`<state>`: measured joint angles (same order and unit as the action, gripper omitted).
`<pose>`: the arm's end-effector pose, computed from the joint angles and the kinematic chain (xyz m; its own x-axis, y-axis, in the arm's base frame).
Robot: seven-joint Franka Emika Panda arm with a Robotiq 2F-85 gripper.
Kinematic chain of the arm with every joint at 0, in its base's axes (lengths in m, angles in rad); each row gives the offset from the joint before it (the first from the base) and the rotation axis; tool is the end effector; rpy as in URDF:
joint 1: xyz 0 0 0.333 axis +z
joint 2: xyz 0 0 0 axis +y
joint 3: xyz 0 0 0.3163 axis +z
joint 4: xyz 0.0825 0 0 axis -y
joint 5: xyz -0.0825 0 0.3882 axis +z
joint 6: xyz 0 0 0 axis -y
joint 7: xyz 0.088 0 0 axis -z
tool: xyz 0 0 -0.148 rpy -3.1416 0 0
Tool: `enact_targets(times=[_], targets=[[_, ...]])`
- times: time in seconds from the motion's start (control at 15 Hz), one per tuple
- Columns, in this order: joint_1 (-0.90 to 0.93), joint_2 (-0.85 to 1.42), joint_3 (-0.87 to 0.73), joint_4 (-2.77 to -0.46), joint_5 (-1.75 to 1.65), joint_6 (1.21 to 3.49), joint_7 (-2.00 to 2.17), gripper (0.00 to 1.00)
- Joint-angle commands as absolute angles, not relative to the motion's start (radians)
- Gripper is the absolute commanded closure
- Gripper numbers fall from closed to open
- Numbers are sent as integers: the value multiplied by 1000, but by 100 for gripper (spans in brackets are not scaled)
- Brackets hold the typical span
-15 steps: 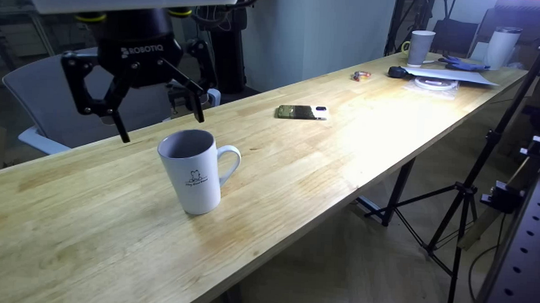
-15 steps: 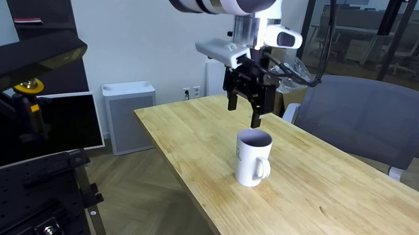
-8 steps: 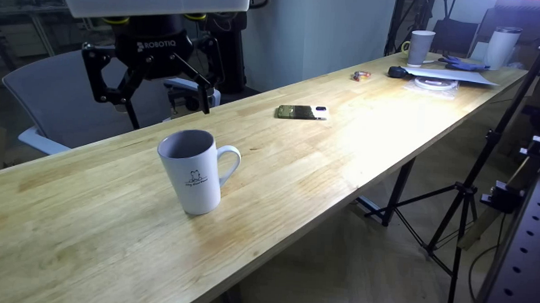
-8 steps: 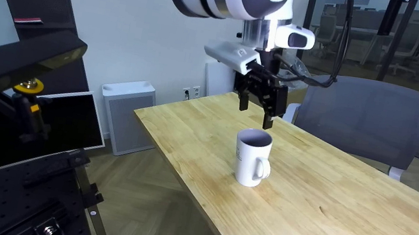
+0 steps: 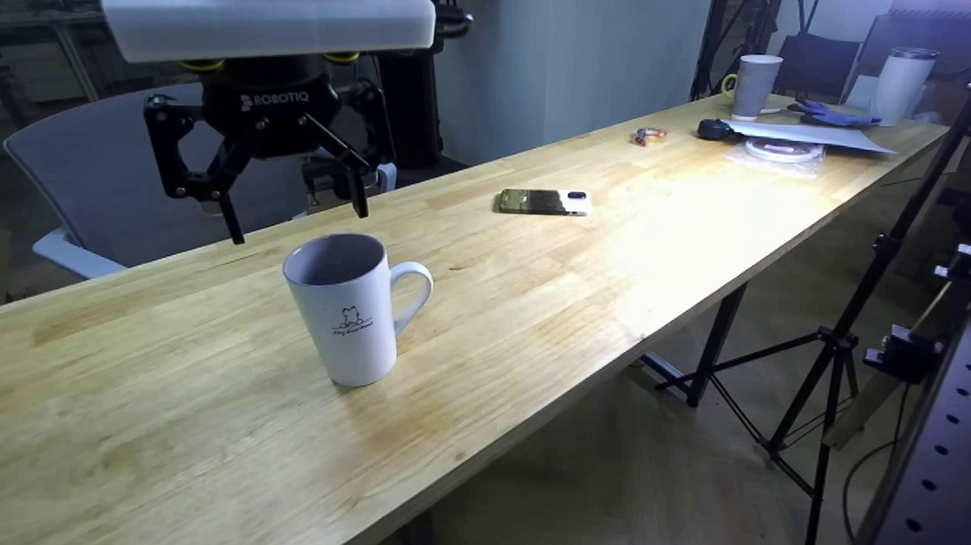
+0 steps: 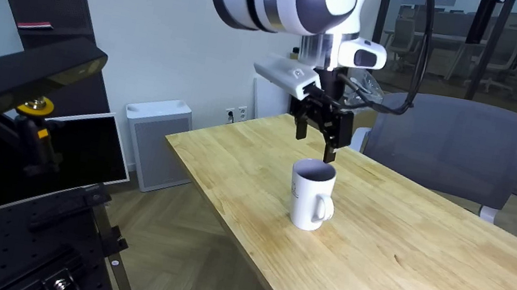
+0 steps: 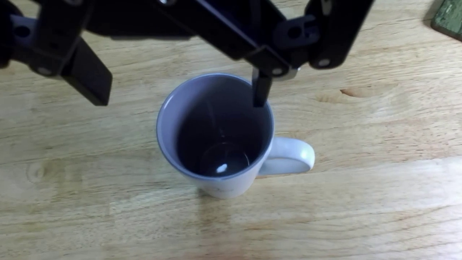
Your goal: Get the white mug on the table and move it to the right
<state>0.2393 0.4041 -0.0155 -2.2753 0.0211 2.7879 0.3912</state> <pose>0.5372 0.1211 0.1431 0.9777 -0.1854 0.0989 -0.1818 -0.9823 -0.0444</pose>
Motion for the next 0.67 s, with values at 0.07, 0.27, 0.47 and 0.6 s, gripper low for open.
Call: enact_targets(times=[0.07,0.27,0.47,0.6], targets=[[240,470,-13,-2195,32,2770,399,0],[252,500,-18,-2163,27,2766,404,0],[270,524,-24,-2133,24,2748,415,0],[282,533,-23,-2116,23,2730,421,0]])
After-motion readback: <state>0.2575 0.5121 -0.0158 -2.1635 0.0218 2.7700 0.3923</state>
